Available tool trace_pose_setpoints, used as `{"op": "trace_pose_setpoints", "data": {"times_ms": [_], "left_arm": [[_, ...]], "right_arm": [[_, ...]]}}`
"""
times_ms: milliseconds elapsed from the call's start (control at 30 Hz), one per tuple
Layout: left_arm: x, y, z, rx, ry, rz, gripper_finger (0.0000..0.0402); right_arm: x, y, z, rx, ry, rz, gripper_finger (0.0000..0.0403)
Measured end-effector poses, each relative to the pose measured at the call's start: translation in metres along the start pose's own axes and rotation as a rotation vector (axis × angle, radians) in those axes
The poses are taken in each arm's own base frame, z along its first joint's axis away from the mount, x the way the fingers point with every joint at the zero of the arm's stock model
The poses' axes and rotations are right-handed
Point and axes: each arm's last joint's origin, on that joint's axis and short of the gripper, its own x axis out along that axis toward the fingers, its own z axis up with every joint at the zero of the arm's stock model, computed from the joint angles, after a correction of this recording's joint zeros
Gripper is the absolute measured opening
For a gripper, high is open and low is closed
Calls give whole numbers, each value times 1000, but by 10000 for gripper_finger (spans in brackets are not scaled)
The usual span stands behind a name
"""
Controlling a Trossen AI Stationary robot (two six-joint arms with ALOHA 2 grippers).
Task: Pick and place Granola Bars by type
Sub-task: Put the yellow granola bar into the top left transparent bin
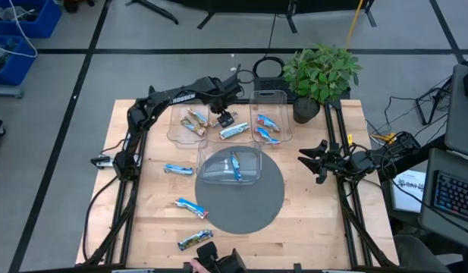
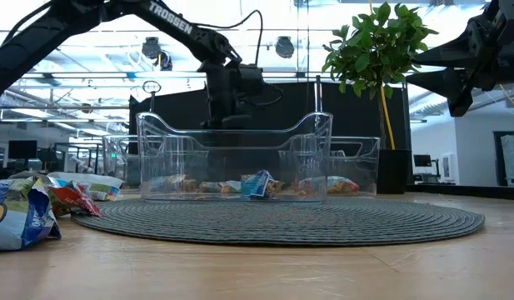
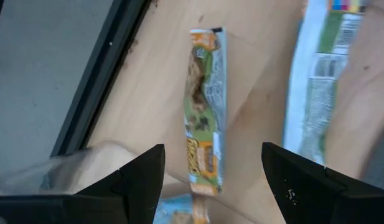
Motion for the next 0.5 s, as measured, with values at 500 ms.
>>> {"op": "trace_pose_setpoints", "data": {"times_ms": [500], "left_arm": [[33,10,-16,-8,27,-42,269]], "right_arm": [[0,0,0,0,0,0,171]]}}
